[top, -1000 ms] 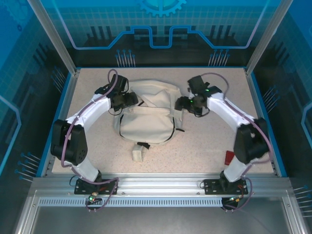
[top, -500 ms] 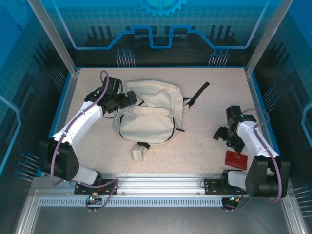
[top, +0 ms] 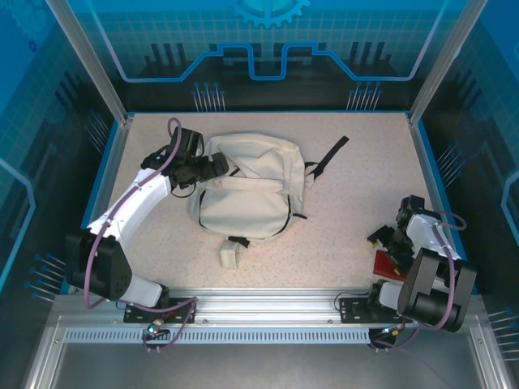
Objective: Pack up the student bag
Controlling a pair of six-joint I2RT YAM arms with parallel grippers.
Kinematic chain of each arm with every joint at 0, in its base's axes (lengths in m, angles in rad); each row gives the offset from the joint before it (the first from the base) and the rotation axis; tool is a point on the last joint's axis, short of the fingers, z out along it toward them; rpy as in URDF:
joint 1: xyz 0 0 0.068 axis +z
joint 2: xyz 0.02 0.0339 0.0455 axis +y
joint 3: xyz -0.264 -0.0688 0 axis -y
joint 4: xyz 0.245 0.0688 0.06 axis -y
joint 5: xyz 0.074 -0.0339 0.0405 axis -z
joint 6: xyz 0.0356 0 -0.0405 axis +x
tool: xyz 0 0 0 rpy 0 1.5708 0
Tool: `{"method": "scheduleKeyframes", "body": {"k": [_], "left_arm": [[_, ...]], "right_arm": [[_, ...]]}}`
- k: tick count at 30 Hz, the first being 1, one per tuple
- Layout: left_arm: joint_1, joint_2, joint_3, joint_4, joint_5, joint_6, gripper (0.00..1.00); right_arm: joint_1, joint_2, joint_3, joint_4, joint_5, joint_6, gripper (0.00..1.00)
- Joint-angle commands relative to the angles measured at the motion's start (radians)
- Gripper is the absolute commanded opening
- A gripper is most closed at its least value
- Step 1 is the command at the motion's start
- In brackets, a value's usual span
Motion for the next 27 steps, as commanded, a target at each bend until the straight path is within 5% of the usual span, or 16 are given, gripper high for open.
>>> {"method": "scheduleKeyframes", "body": {"k": [1,10,14,21,27], "left_arm": [[0.005,0.012,0.028,0.000,0.045,-0.001,0.99],[0.001,0.024,0.027,0.025,0.133,-0.035,0.99],[-0.016,0.033,0.025,0.039,0.163,-0.037,0.99],[-0.096,0.091,0.063,0.051,0.213,-0.031,0.99],[-0.154,0.148,0.109,0.066,0.220,-0.036,0.99]], "right_arm": [[0.024,0.030,0.011,0.117,-0.145,-0.042,0.90],[0.499,0.216,0.250,0.178,-0.174,0.016,0.87],[0.637,0.344,0.403,0.143,-0.156,-0.040,0.81],[0.615,0.215,0.403,0.016,0.058,0.061,0.81],[0.420,0.059,0.192,0.110,-0.091,0.067,0.75]]}}
